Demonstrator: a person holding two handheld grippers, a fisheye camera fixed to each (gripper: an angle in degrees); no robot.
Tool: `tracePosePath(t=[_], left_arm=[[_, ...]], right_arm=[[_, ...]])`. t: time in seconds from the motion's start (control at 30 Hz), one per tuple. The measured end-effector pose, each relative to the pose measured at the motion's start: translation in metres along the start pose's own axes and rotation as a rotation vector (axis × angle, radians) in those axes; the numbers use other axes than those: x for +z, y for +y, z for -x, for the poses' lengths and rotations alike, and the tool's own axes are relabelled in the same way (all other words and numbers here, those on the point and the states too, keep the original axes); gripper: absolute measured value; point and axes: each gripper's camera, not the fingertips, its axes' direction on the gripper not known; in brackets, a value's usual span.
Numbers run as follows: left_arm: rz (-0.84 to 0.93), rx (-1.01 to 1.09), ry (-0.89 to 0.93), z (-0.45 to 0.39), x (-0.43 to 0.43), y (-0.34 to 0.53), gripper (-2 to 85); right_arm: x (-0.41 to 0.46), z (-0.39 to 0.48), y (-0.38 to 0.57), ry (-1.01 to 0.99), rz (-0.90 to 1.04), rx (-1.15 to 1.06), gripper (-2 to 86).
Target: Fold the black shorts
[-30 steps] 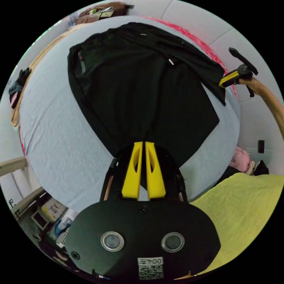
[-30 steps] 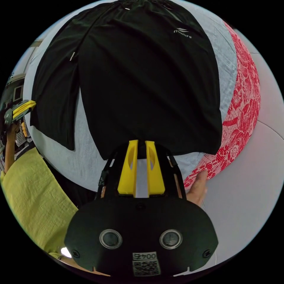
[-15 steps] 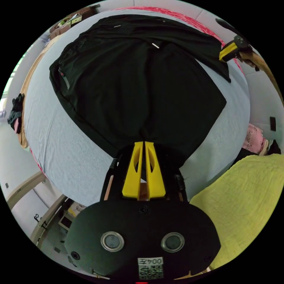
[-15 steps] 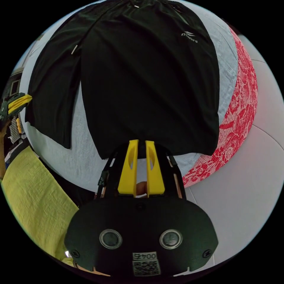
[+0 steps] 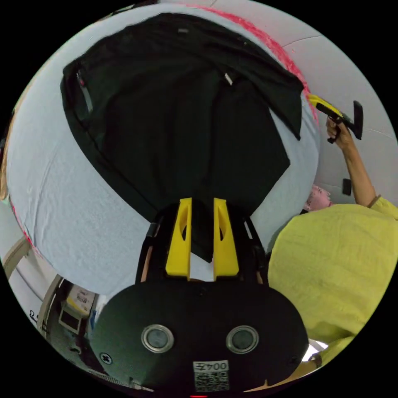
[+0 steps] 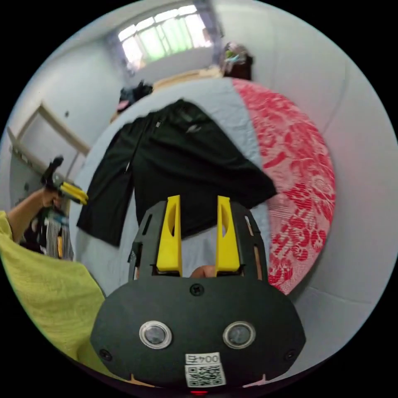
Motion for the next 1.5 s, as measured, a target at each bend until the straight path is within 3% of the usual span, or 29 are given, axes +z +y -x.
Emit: tracePosePath(t=[0.07, 0.2, 0.53, 0.7, 0.93, 1.33, 1.5], left_arm=[[-0.120, 0.030, -0.029, 0.002, -0.026, -0.016, 8.7], [-0.297, 0.081, -0.036, 0.020, -0.080, -0.095, 10.7], [-0.381, 0.199, -0.145, 0.045, -0.135, -0.337, 13.7], [-0.330, 0.312, -0.330, 0.039, -0.121, -0.424, 15.7], [-0.274, 0.369, -0.376, 0.045, -0.106, -0.476, 17.2], [-0.304, 0.345, -0.294, 0.051, -0.107, -0.508, 14.1], [-0.314, 0.356, -0.480, 0.024, -0.111, -0.503, 12.6]], right_arm=[[-0.040, -0.049, 0.011, -0.011, -0.133, 0.144, 13.7], [-0.062, -0.105, 0.014, -0.005, -0.184, 0.263, 16.2], [-0.069, -0.152, 0.016, -0.048, -0.194, 0.312, 14.5], [-0.079, -0.149, 0.021, -0.011, -0.204, 0.280, 10.1], [-0.082, -0.133, 0.014, 0.023, -0.127, 0.224, 9.1], [-0.083, -0.117, 0.024, -0.004, -0.130, 0.261, 4.9], [-0.081, -0.098, 0.032, 0.009, -0.158, 0.245, 1.5]])
